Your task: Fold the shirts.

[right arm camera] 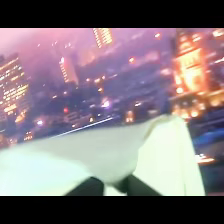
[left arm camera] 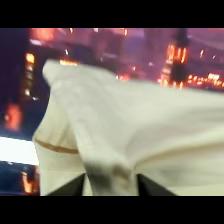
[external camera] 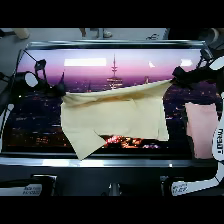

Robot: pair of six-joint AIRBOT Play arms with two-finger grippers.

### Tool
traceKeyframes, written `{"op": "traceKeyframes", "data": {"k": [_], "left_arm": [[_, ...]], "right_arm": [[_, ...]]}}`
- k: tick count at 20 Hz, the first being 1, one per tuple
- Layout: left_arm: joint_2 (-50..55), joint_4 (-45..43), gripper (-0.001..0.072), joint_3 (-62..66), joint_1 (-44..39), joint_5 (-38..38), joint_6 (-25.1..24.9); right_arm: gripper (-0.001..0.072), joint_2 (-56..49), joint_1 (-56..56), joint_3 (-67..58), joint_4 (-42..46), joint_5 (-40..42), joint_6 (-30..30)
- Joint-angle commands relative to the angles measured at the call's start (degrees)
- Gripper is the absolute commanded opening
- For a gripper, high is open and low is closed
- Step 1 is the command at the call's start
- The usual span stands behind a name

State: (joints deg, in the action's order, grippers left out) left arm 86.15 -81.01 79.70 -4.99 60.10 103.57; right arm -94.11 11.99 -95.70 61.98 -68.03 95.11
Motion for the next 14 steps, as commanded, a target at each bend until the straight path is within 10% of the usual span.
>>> {"op": "traceKeyframes", "data": {"k": [1,5,14], "left_arm": [[2.3,4.2,0.0483,2.1,2.0,8.6,-7.7],[-3.0,3.5,0.0456,-5.4,9.8,19.8,-11.2],[-14.5,17.7,0.0409,-39.4,14.4,0.2,-15.0]], "right_arm": [[0.0395,-0.6,0.2,-0.9,-2.1,-5.4,-7.1],[0.0406,4.6,4.5,3.3,15.5,-19.0,-4.7],[0.0427,18.4,5.6,33.5,11.7,-12.5,-11.6]]}}
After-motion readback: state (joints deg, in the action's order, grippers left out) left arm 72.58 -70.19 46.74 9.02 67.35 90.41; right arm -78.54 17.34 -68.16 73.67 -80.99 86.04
